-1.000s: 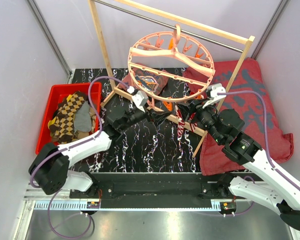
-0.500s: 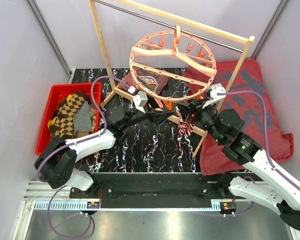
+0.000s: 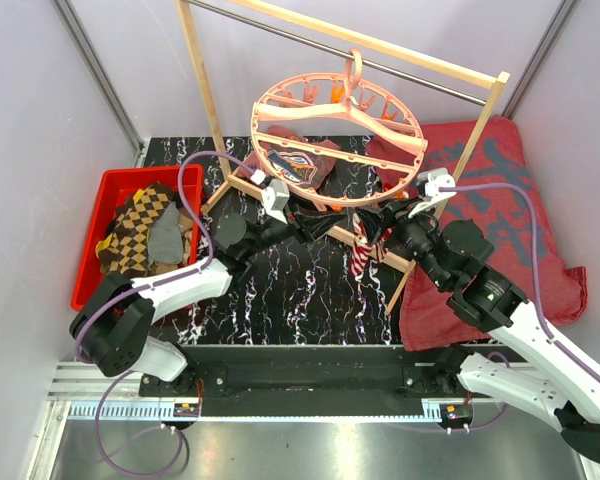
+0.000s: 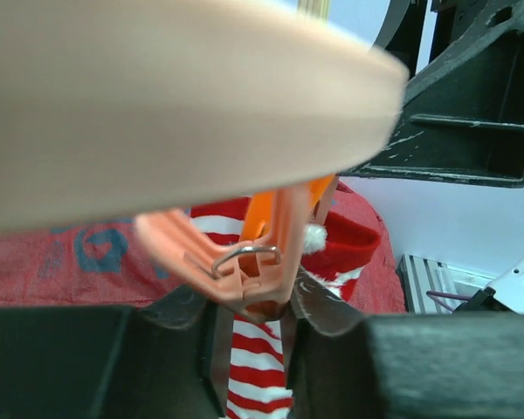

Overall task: Clip the socks to the hanger
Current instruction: Open the clamp at the hanger.

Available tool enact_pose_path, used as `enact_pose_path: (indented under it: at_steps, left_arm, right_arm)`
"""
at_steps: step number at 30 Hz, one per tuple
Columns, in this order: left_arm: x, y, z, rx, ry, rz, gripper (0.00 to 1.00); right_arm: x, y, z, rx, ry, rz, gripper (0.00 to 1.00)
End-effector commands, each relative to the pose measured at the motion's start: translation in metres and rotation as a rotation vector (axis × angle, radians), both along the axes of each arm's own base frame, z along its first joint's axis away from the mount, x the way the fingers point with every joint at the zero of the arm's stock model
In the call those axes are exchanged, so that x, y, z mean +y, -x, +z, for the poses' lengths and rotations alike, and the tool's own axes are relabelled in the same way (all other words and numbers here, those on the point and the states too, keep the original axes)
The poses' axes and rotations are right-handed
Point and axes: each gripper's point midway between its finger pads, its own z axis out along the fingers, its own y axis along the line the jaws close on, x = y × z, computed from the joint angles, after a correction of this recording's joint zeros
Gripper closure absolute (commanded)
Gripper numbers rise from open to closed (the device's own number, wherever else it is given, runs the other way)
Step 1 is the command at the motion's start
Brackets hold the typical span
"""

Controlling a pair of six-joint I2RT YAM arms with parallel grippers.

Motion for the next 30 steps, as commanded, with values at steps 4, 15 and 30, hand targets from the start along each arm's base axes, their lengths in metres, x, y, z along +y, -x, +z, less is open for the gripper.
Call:
enact_pose_path:
  at_steps: [4, 15, 30]
  left_arm:
    - [0.010, 0.011, 0.029, -0.061, 0.070, 0.056, 0.83]
    - [0.010, 0.012, 0.030, -0.057, 0.060, 0.165, 0.95]
    - [0.001, 0.012, 0.025, -0.023, 0.052, 0.205, 0.98]
  right_arm:
    - [-0.006, 0.019, 0.028, -0.014, -0.054, 0.045, 0.39]
    - [-0.005, 0.046, 0.037, 0.012, -0.069, 0.153, 0.40]
    - [0.030, 0.036, 0.026, 0.053, -0.091, 0.243, 0.51]
